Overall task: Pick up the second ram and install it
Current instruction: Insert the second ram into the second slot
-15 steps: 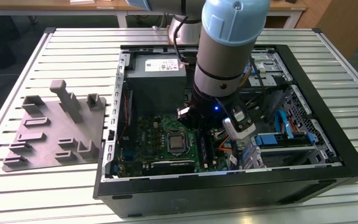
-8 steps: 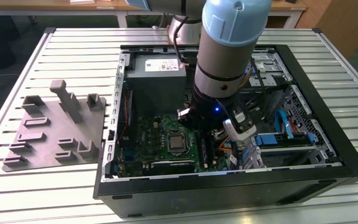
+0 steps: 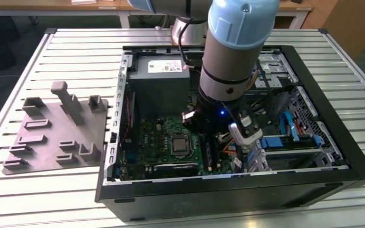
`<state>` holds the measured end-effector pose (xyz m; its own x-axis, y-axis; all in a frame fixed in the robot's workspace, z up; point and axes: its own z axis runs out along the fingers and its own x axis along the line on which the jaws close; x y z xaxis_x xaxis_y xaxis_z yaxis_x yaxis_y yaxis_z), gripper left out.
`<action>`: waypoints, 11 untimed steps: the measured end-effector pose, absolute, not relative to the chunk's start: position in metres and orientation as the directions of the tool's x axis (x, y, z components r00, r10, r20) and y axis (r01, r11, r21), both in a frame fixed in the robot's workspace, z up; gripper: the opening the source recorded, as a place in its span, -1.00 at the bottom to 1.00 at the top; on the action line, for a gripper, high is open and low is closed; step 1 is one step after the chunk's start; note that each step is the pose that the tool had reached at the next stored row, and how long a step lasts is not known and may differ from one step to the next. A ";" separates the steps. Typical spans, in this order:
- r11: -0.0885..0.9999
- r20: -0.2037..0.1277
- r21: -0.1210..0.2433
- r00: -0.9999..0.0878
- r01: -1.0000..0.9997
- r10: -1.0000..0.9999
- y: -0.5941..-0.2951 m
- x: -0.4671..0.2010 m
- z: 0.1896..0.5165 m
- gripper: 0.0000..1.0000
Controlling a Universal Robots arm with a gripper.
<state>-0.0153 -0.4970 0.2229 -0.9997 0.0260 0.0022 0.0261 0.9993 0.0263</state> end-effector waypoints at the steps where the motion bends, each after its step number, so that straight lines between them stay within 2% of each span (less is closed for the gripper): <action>1: 0.999 0.002 0.026 -1.000 0.027 0.027 -0.497 -0.015 0.223 -0.73; 11: 0.999 0.002 0.026 -0.999 0.043 0.043 -0.495 -0.015 0.222 -0.73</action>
